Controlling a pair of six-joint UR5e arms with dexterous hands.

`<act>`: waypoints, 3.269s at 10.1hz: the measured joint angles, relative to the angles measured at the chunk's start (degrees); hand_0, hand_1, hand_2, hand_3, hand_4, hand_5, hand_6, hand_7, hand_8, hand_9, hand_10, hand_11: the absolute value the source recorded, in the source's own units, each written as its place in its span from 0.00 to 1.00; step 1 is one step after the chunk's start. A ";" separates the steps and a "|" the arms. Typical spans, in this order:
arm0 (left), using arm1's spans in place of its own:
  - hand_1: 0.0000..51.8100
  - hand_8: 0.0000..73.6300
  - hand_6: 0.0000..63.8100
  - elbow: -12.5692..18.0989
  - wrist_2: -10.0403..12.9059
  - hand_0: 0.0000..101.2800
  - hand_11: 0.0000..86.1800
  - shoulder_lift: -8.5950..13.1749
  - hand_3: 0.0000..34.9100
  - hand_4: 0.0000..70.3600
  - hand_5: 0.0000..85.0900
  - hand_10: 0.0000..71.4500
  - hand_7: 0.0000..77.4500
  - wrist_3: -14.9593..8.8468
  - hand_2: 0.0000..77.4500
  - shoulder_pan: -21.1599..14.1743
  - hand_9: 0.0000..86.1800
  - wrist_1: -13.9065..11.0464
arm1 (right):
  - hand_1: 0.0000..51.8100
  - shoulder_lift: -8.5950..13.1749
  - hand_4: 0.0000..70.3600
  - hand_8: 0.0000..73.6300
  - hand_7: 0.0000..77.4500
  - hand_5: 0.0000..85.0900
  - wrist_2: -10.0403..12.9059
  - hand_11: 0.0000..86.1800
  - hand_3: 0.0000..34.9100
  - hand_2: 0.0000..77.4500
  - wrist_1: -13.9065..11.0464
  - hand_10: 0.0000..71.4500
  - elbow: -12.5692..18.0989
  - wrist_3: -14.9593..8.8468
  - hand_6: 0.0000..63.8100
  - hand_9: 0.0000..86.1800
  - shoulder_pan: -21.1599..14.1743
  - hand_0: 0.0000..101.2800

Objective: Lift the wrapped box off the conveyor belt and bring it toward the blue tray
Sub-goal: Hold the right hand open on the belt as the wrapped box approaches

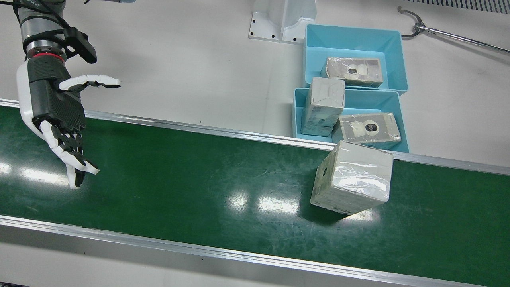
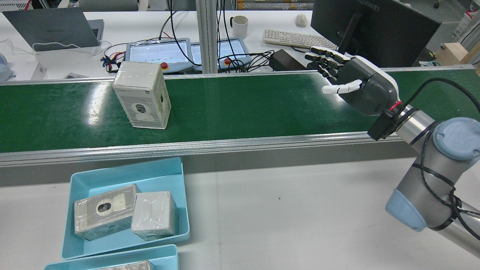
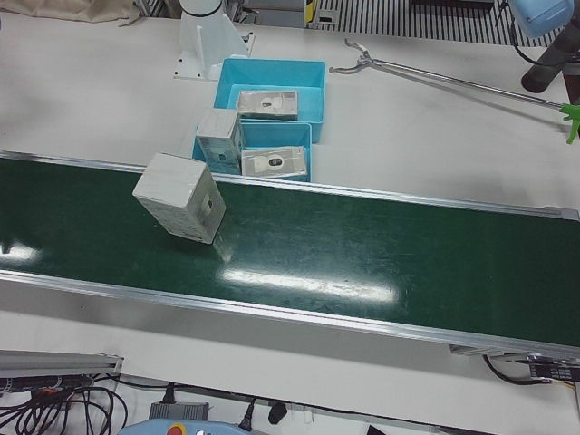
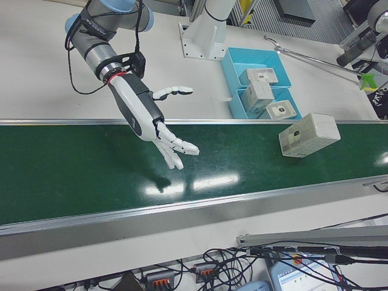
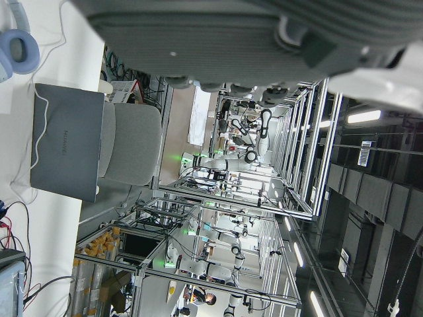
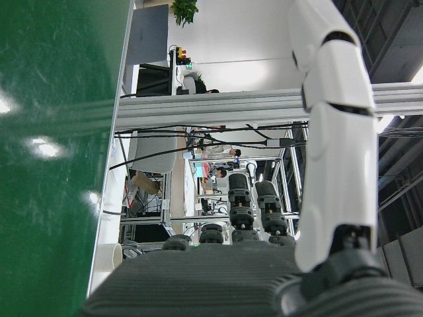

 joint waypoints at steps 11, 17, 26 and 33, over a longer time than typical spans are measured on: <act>0.00 0.01 0.00 0.00 0.00 0.00 0.00 0.00 0.00 0.00 0.01 0.00 0.01 0.00 0.01 0.00 0.00 0.00 | 0.29 -0.38 0.09 0.01 0.18 0.17 -0.09 0.02 0.04 0.20 -0.02 0.00 -0.28 0.15 0.03 0.06 -0.15 0.47; 0.00 0.01 0.00 0.00 0.00 0.00 0.00 0.00 0.00 0.00 0.01 0.01 0.01 0.00 0.01 0.00 0.00 0.00 | 0.29 -0.60 0.05 0.01 0.18 0.17 -0.07 0.02 0.04 0.18 0.02 0.00 -0.90 0.31 0.03 0.06 -0.11 0.47; 0.00 0.01 0.00 0.00 0.00 0.00 0.00 0.00 0.00 0.00 0.01 0.00 0.01 0.00 0.01 0.00 0.00 0.00 | 0.28 -0.31 0.08 0.01 0.15 0.16 -0.05 0.02 0.04 0.18 0.35 0.00 -2.06 1.02 0.01 0.04 -0.39 0.47; 0.00 0.01 0.00 0.00 0.00 0.00 0.01 0.00 0.00 0.00 0.01 0.01 0.01 0.00 0.01 0.00 0.00 0.00 | 0.40 3.91 0.19 0.01 0.27 0.23 0.49 0.02 0.04 0.30 -1.09 0.00 -2.02 0.48 0.10 0.06 -0.57 0.49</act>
